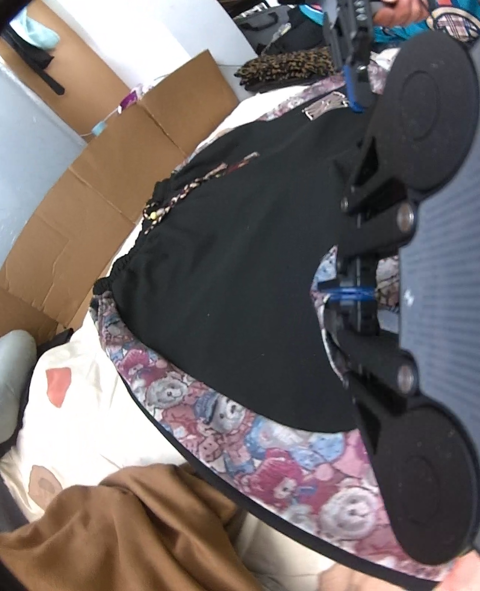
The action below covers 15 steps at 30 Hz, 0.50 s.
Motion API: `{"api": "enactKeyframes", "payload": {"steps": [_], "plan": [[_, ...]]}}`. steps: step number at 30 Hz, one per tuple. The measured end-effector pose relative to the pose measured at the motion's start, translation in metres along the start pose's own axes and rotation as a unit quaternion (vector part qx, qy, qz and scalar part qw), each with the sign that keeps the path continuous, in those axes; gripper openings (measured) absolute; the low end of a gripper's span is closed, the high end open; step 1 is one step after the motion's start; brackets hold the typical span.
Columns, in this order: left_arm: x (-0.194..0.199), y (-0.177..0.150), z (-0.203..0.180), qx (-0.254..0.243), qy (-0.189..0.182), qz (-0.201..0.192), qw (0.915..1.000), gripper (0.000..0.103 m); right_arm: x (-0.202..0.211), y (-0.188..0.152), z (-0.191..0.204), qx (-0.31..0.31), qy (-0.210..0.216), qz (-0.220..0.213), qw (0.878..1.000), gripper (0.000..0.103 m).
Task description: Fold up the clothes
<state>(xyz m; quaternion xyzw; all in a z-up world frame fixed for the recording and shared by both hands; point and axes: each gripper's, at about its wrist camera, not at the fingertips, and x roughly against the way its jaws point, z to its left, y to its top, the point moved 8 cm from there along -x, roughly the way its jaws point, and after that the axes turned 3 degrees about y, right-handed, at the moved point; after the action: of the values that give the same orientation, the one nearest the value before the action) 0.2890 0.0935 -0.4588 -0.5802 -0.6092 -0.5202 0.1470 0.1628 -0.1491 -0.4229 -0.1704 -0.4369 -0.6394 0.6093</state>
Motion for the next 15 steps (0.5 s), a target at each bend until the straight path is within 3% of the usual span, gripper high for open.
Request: {"api": "enactKeyframes", "payload": {"steps": [4, 6, 8, 15], "plan": [[-0.014, 0.004, 0.009, -0.001, 0.005, 0.010, 0.9999, 0.001, -0.018, -0.007, 0.010, -0.006, 0.017, 0.015, 1.000, 0.012], [-0.019, 0.005, 0.011, -0.003, 0.006, 0.016, 0.9999, 0.001, -0.029, -0.012, 0.012, -0.026, 0.026, 0.023, 0.999, 0.020], [-0.024, 0.005, 0.013, -0.005, 0.007, 0.022, 0.9997, 0.001, -0.038, -0.015, 0.017, -0.040, 0.039, 0.025, 0.998, 0.036], [-0.022, 0.003, 0.018, 0.009, -0.013, 0.019, 0.9997, 0.001, -0.074, -0.017, 0.029, -0.110, 0.064, 0.046, 0.991, 0.038]]}}
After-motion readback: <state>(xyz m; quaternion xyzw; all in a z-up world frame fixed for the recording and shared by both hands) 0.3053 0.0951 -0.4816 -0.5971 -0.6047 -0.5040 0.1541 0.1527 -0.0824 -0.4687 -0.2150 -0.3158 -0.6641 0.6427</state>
